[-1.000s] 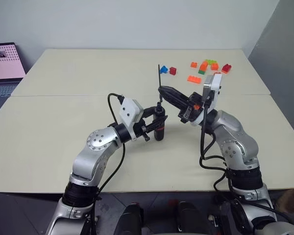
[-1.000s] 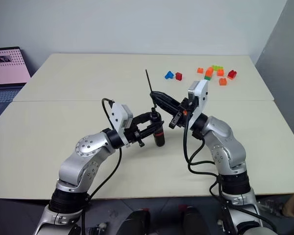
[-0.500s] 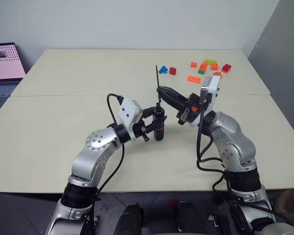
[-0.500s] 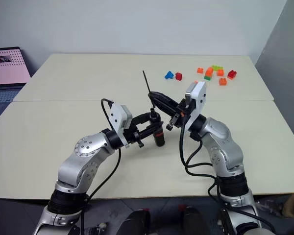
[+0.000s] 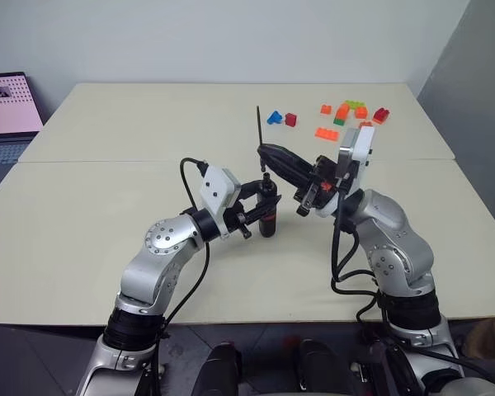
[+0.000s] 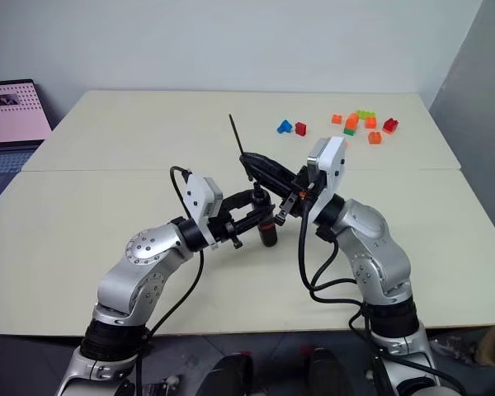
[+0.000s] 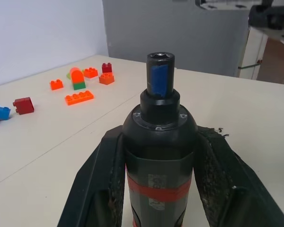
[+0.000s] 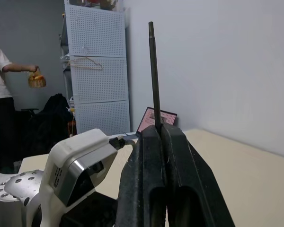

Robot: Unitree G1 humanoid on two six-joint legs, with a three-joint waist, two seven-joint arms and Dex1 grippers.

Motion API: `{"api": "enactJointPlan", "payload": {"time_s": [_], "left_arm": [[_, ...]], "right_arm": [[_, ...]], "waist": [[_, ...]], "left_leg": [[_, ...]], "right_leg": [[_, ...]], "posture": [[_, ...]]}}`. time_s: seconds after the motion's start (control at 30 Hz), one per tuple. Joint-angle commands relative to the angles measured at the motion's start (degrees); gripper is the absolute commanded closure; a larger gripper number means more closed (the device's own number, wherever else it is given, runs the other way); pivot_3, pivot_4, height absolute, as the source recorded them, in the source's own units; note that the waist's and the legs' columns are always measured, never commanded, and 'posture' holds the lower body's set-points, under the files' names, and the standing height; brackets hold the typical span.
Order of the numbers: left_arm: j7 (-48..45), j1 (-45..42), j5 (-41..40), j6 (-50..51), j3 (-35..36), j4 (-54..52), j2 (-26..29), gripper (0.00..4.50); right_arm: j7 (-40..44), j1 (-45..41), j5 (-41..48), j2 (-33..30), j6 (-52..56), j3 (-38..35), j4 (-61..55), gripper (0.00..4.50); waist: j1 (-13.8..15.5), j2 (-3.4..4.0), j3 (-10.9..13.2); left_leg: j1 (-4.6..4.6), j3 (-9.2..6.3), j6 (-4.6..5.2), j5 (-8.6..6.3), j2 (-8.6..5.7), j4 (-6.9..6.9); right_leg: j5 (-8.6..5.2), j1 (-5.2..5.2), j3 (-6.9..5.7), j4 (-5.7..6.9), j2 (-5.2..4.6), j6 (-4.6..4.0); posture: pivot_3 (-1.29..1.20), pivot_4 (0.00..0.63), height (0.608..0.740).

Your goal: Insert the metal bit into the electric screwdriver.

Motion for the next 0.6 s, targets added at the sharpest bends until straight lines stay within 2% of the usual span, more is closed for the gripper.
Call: {"api": "enactJointPlan", "payload": {"time_s": [0.03, 0.6], "left_arm": [[0.2, 0.2, 0.5, 0.4, 0.5, -0.4, 0.7, 2.85], [0.1, 0.6, 0.5, 0.5, 0.4, -0.7, 0.9, 2.85]], "right_arm": [[0.0, -0.1, -0.4, 0.1, -1.4, 0.1, -0.5, 4.5], [0.9, 1.1, -1.6, 0.0, -4.3, 0.0, 2.2, 4.5]], "waist": [[0.0, 0.0, 0.0], [0.0, 0.0, 0.0]], "left_leg": [[0.0, 0.0, 0.0, 0.0, 0.0, 0.0], [0.01, 0.01, 0.0, 0.0, 0.0, 0.0]], "right_leg": [[0.0, 0.0, 0.0, 0.0, 0.0, 0.0], [0.0, 0.01, 0.01, 0.0, 0.01, 0.0]], "posture": [[0.0, 0.15, 0.74], [0.0, 0.15, 0.74]]}}
